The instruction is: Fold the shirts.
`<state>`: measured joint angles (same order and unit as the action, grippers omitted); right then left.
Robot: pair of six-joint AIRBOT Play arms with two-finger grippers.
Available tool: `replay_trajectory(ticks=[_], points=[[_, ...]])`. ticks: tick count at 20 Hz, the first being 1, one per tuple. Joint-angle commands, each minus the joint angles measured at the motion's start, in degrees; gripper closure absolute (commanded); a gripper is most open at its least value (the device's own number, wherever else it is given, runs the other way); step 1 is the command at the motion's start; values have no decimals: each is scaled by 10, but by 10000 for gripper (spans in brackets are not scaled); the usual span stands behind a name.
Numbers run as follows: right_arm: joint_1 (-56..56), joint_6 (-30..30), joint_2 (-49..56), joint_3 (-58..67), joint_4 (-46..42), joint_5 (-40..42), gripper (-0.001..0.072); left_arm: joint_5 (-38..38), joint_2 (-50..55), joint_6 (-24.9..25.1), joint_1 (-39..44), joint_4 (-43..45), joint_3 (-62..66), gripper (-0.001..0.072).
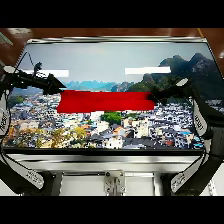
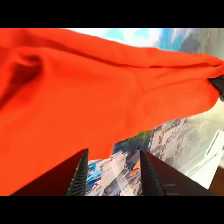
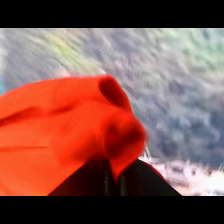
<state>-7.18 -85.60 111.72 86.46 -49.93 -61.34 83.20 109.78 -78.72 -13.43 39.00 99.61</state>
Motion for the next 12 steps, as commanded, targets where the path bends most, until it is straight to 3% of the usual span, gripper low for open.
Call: replay_trajectory(ticks=[1, 2, 5, 9, 12], points=[[-4, 27, -14, 0, 37, -50, 655, -30, -2, 2, 46, 0, 1, 367], [-5, 42, -32, 2, 37, -65, 655, -38, -2, 3, 65, 0, 1, 504], [-6, 48, -118, 2, 36, -80, 655, -68, 3, 35, 151, 0, 0, 668], [-1, 23, -250, 2, 34, -128, 655, -123, 21, 45, 283, 0, 0, 667], [-1, -14, -336, 2, 31, -190, 655, -212, 32, 34, 368, -1, 0, 668]])
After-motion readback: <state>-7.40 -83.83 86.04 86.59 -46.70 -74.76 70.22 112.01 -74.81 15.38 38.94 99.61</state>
